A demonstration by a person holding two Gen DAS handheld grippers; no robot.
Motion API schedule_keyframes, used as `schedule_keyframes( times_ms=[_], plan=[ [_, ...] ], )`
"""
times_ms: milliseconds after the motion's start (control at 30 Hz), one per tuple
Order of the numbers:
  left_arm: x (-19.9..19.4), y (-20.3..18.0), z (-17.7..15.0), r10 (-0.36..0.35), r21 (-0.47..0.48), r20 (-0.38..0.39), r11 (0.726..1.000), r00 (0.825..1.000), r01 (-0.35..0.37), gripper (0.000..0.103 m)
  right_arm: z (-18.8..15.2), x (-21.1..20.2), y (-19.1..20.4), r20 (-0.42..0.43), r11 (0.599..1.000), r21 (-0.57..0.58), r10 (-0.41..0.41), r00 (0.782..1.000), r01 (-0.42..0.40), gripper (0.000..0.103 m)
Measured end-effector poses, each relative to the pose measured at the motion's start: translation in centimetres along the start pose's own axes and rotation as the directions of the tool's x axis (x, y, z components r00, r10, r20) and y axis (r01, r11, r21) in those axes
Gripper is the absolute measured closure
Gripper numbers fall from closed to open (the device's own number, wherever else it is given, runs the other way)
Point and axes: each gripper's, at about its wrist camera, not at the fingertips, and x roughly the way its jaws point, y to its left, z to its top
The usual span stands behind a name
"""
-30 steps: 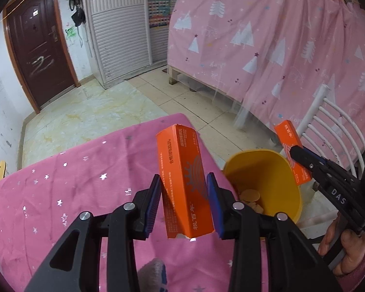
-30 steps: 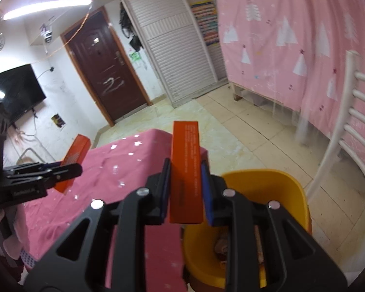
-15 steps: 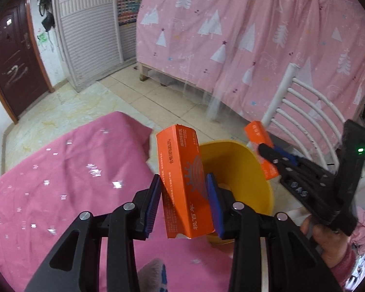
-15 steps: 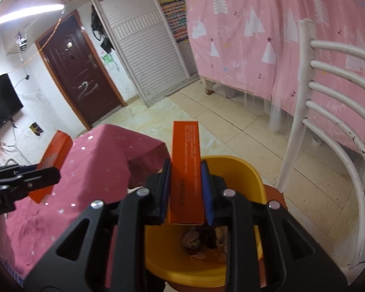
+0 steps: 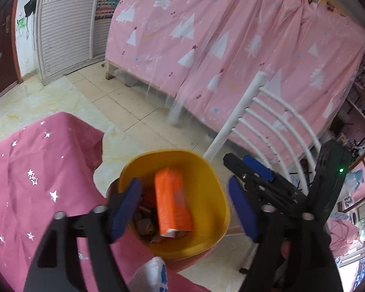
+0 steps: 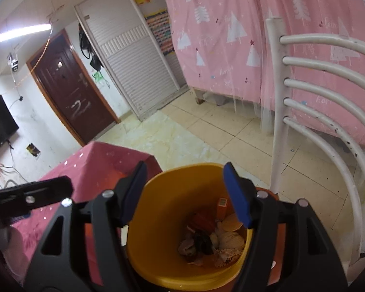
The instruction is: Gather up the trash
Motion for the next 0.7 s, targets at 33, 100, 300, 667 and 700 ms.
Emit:
schedule_keyframes(
  times_ms=[33,100,300,667,700],
  plan=[
    [-0.1,-0.1,-0.1,0.001,0.006,0.002,1.0,1.0,-0.001,0.033,0.1,0.0,0.1,0.002,1.0,-0.001,0.002,1.0,-0.002,0.04],
    [-0.4,0.0,-0.3,0.007,0.01,0.01,1.0,1.0,-0.007,0.033,0.1,0.0,0.6,0.005,1.0,-0.01,0.008,1.0,-0.008,0.039],
    [-3.3,1.3,-1.3,-0.001,0.008,0.062,1.0,0.998,0.001,0.03,-0.1,-0.2,2.8,0.007,0.997,-0.063,0.035,0.999,-0.035,0.03],
    [-11.0,6.8,-3.7,0.091,-0.063,0.218,0.995,0.972,-0.079,0.021,-1.2,-2.7,9.4,0.022,0.982,-0.166,0.099,0.995,-0.094,0.006],
    [-11.7,7.3,-4.0,0.106,-0.069,0.228,0.993,0.968,-0.092,0.02,-1.4,-3.0,10.2,0.024,0.98,-0.175,0.106,0.994,-0.1,0.006]
  ],
)
